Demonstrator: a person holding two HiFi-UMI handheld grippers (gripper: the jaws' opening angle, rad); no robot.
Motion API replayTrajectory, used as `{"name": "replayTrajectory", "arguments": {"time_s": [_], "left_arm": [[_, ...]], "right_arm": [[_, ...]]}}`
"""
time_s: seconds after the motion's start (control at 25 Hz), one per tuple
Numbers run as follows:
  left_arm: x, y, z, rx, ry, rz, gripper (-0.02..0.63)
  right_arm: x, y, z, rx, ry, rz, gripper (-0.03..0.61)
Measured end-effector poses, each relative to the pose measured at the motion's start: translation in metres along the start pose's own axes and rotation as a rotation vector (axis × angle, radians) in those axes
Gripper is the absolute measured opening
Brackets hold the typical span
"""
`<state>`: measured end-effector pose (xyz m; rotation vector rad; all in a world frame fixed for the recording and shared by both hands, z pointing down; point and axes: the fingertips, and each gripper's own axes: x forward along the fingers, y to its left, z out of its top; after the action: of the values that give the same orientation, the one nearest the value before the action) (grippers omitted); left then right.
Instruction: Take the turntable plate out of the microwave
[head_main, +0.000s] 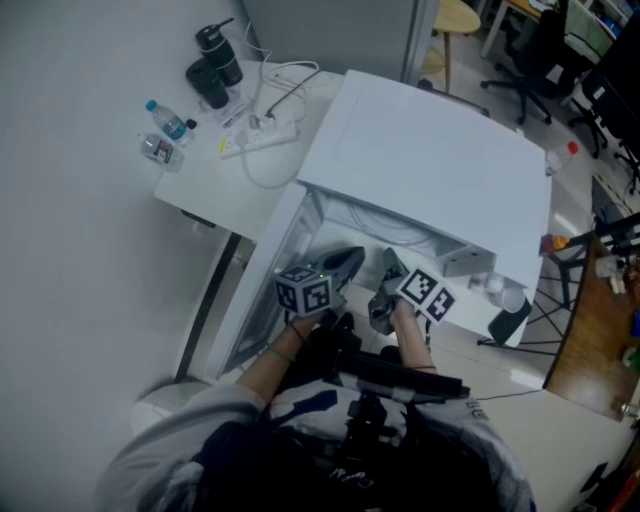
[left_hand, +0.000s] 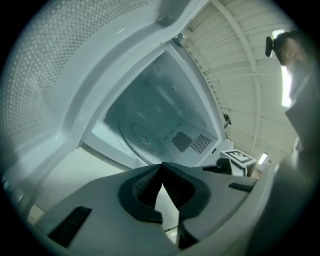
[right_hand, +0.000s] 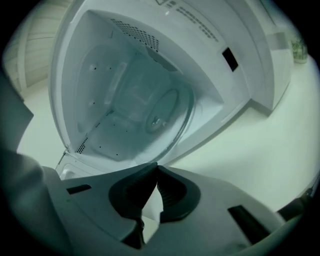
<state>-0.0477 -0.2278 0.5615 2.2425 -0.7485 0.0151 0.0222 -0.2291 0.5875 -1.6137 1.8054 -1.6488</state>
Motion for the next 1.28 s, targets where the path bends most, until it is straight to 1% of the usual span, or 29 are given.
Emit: {"name": "replayTrajectory", "arguments": {"time_s": [0.16, 0.24, 0.28, 0.4, 0.44, 0.48, 0.56, 0.6, 0.72, 0.84, 0.92, 1.04, 1.2, 1.28], "left_arm": [[0.003, -0.003, -0.001, 0.006, 0.001, -0.014, 0.003], [0.004, -0.006, -0.001, 0.010, 0.006, -0.021, 0.003], [0.004, -0.006, -0.002, 0.013, 0.008, -0.022, 0.003], [0.003, -0.007, -0.004, 0.021, 0.016, -0.022, 0.003], [0.003, -0.007, -0.003, 0.022, 0.017, -0.020, 0.003], [0.002, -0.007, -0.003, 0.021, 0.015, -0.018, 0.003], [0.001, -0.007, -0.003, 0.015, 0.009, -0.019, 0.003], [0.001, -0.007, -0.002, 0.014, 0.008, -0.018, 0.003], [0.000, -0.005, -0.005, 0.020, 0.017, -0.011, 0.003], [-0.002, -0.005, -0.006, 0.017, 0.015, -0.013, 0.003], [-0.004, -0.004, -0.006, 0.011, 0.014, -0.008, 0.003], [-0.007, -0.001, -0.008, -0.002, 0.016, 0.000, 0.003], [-0.008, -0.004, -0.005, -0.011, 0.005, -0.007, 0.003], [-0.007, -0.002, -0.009, -0.025, 0.015, -0.005, 0.003]], "right_arm": [[0.008, -0.004, 0.003, 0.147, -0.005, 0.049, 0.019], [0.014, -0.004, 0.007, 0.187, -0.008, 0.053, 0.096], [0.017, -0.005, 0.010, 0.194, -0.010, 0.048, 0.121], [0.023, -0.009, 0.018, 0.238, -0.028, 0.024, 0.123], [0.023, -0.011, 0.019, 0.270, -0.038, 0.014, 0.116], [0.023, -0.014, 0.019, 0.302, -0.049, 0.005, 0.087], [0.021, -0.015, 0.019, 0.335, -0.073, -0.008, 0.079], [0.020, -0.015, 0.020, 0.336, -0.084, -0.013, 0.062], [0.014, -0.014, 0.022, 0.311, -0.121, -0.017, 0.049], [0.007, -0.010, 0.026, 0.248, -0.134, 0.007, 0.048], [0.002, -0.007, 0.029, 0.232, -0.139, 0.024, 0.044], [-0.006, -0.008, 0.028, 0.200, -0.140, 0.025, 0.043], [-0.020, -0.020, 0.007, 0.237, -0.106, 0.028, 0.038], [-0.025, -0.023, 0.000, 0.255, -0.093, 0.041, 0.037]]}}
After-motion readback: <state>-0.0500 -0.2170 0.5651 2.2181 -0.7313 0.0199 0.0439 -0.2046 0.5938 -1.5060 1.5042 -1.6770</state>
